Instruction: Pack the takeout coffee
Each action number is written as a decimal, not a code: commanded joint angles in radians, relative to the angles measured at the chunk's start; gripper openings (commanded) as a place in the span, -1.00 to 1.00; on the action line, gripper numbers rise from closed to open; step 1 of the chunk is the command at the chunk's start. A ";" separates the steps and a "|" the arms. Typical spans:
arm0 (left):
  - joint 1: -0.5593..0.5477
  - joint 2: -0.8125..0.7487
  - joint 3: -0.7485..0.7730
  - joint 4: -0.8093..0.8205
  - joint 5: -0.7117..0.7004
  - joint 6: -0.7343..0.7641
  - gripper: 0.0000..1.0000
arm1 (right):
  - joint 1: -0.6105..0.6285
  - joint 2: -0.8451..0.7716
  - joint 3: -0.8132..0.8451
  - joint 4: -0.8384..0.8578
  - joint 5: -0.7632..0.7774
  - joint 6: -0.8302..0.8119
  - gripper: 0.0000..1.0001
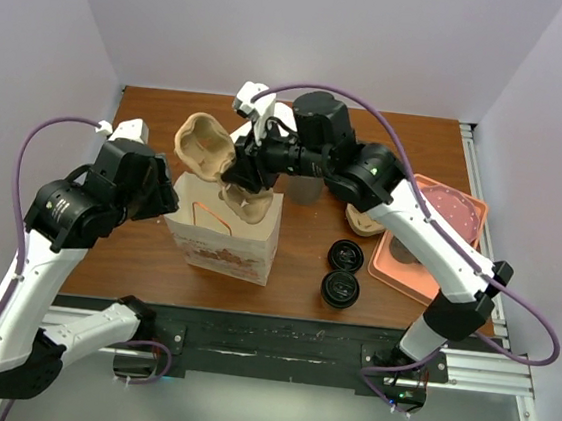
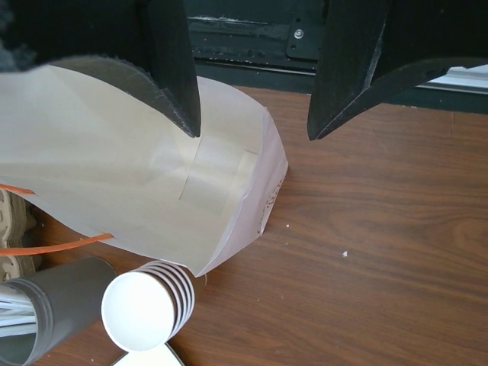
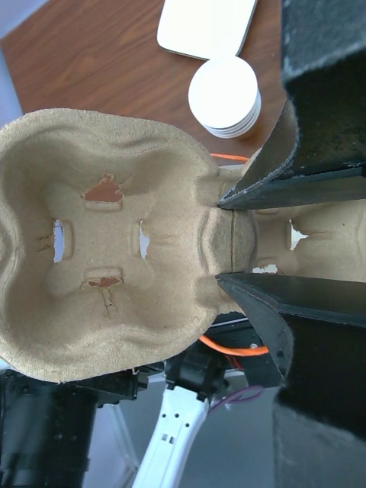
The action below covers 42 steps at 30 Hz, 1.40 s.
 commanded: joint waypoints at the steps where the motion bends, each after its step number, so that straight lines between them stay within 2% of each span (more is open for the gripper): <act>1: 0.011 0.002 -0.012 0.037 -0.010 -0.026 0.21 | 0.009 0.001 -0.025 0.060 -0.018 -0.043 -0.26; 6: 0.024 -0.015 -0.035 0.054 0.026 -0.055 0.06 | 0.014 -0.007 -0.083 0.033 0.019 -0.072 -0.27; 13: 0.025 -0.013 0.088 0.008 -0.024 -0.044 0.05 | 0.036 -0.029 -0.149 -0.005 0.054 -0.119 -0.28; 19: 0.025 -0.019 0.111 0.009 -0.120 -0.030 0.05 | 0.077 -0.016 -0.142 -0.062 0.100 -0.176 -0.28; 22: 0.025 0.005 0.128 0.009 -0.121 -0.017 0.05 | 0.089 -0.012 -0.143 -0.093 0.124 -0.205 -0.28; 30: 0.025 0.027 0.085 0.037 -0.101 -0.038 0.08 | 0.123 0.039 -0.077 -0.191 0.209 -0.257 -0.28; 38: 0.025 0.015 0.017 0.063 -0.042 -0.061 0.08 | 0.144 0.048 -0.086 -0.185 0.209 -0.293 -0.28; 42: 0.025 0.042 0.055 0.060 -0.063 -0.061 0.10 | 0.148 0.059 -0.086 -0.182 0.229 -0.300 -0.28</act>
